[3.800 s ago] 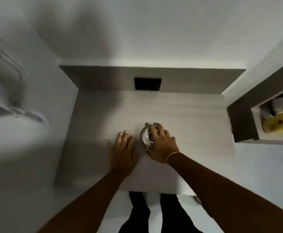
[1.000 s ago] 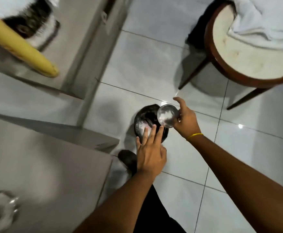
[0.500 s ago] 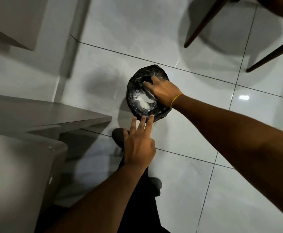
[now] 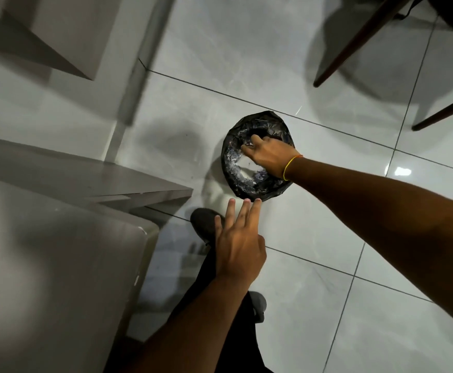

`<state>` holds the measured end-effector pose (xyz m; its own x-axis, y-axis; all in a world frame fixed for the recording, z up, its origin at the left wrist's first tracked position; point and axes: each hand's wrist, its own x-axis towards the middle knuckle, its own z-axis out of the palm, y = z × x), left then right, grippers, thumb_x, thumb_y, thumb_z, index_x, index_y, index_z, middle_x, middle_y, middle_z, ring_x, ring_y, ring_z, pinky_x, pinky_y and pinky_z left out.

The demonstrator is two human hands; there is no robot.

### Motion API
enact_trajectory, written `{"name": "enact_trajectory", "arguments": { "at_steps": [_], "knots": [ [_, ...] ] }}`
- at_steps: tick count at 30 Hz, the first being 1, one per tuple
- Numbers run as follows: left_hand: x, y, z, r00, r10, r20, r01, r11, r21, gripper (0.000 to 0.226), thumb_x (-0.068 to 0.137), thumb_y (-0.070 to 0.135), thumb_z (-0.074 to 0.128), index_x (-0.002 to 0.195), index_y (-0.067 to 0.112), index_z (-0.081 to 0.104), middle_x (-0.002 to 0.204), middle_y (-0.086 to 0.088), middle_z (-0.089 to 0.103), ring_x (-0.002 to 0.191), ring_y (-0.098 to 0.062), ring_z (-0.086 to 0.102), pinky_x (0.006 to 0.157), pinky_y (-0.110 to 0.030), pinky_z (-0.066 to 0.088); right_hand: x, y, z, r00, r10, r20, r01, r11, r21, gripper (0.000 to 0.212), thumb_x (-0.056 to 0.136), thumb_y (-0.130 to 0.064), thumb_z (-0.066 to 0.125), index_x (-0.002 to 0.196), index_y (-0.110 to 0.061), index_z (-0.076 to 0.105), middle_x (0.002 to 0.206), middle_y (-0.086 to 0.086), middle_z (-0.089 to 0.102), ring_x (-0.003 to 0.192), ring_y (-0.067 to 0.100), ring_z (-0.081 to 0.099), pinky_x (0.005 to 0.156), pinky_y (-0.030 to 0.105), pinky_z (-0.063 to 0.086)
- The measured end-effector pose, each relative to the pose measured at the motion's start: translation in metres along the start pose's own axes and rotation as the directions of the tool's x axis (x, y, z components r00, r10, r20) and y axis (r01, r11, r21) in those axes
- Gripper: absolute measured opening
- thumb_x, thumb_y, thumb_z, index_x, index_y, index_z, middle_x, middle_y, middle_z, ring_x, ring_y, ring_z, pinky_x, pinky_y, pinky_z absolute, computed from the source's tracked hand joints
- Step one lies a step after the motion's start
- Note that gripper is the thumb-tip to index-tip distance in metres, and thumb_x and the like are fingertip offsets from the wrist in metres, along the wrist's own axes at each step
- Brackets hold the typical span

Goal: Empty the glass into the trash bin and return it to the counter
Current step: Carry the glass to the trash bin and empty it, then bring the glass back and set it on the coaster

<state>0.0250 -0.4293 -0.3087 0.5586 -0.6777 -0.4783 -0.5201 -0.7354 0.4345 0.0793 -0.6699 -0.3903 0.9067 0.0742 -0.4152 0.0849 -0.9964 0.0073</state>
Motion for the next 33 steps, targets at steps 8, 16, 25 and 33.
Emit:
{"name": "enact_trajectory", "arguments": {
  "at_steps": [8, 16, 25, 33],
  "knots": [
    [-0.006, -0.001, 0.010, 0.999, -0.031, -0.010, 0.031, 1.000, 0.002, 0.076, 0.094, 0.018, 0.061, 0.163, 0.024, 0.032, 0.177, -0.004, 0.029, 0.166, -0.031, 0.016, 0.126, -0.065, 0.028, 0.004, -0.012, 0.011, 0.996, -0.032, 0.088, 0.029, 0.999, 0.033, 0.075, 0.100, 0.002, 0.053, 0.164, -0.024, 0.023, 0.120, 0.025, 0.054, 0.085, 0.042, 0.069, 0.065, 0.045, 0.059],
    [-0.008, 0.007, 0.012, 0.998, -0.058, 0.002, 0.058, 0.998, -0.002, 0.063, 0.092, 0.018, 0.064, 0.152, 0.020, 0.043, 0.178, -0.006, 0.026, 0.166, -0.028, 0.013, 0.128, -0.065, 0.027, 0.007, -0.013, 0.006, 0.986, -0.078, 0.149, 0.081, 0.997, -0.017, 0.068, 0.108, -0.008, 0.040, 0.168, -0.030, 0.017, 0.127, 0.028, 0.051, 0.097, 0.044, 0.070, 0.065, 0.044, 0.055],
    [-0.025, 0.020, -0.003, 0.999, -0.040, -0.009, 0.041, 0.997, 0.063, 0.075, 0.090, 0.021, 0.062, 0.160, 0.021, 0.034, 0.182, -0.006, 0.010, 0.167, -0.027, 0.004, 0.128, -0.068, 0.023, -0.018, 0.001, -0.030, 0.871, 0.463, 0.164, -0.479, 0.725, 0.495, 0.053, 0.098, -0.021, 0.066, 0.148, -0.014, 0.049, 0.129, 0.028, 0.061, 0.106, 0.051, 0.070, 0.085, 0.050, 0.058],
    [-0.056, 0.091, -0.151, 0.907, 0.342, -0.246, -0.270, 0.920, 0.285, 0.096, 0.079, 0.033, 0.071, 0.164, 0.023, 0.027, 0.182, -0.009, -0.006, 0.167, -0.029, -0.001, 0.122, -0.074, 0.021, -0.154, -0.040, -0.194, 0.562, 0.778, 0.282, -0.347, -0.089, 0.934, 0.018, 0.092, -0.014, 0.070, 0.096, -0.024, 0.085, 0.080, 0.007, 0.082, 0.082, 0.028, 0.080, 0.082, 0.054, 0.065]
  ]
}}
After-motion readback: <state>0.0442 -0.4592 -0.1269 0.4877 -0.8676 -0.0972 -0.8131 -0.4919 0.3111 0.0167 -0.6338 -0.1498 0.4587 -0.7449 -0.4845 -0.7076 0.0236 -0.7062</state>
